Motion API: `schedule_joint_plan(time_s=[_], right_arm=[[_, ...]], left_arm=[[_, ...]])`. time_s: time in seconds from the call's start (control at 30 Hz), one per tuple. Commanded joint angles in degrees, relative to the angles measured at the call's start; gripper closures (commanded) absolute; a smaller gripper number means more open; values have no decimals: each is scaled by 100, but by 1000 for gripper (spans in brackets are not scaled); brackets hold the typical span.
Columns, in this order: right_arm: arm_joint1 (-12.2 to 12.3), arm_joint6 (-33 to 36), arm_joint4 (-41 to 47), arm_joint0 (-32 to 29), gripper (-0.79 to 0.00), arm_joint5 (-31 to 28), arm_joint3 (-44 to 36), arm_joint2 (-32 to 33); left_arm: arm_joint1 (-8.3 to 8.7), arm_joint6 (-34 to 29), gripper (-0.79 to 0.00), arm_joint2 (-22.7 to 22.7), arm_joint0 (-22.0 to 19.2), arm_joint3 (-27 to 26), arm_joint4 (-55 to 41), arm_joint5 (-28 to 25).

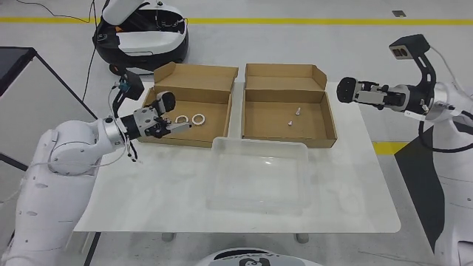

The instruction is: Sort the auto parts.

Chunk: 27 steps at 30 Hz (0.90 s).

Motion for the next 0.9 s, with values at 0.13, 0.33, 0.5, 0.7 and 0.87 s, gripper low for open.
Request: schedule_joint_plan(time_s=[0.13,0.33,0.5,0.7,0.87], right_arm=[[0,0,2,0,-785,0,0,0],[0,0,0,0,-784,0,0,0],[0,0,0,0,-784,0,0,0],[0,0,0,0,-784,0,0,0],[0,0,0,0,-785,0,0,0]], left_arm=[[106,-240,-785,-704,469,-411,-526,-78],[128,-279,-785,-850,561,-472,-705,-87],[127,-276,-785,-842,557,-468,-693,-86],[126,-276,-785,-842,557,-468,-693,-86],[126,-276,-785,-842,557,-468,-693,-86]])
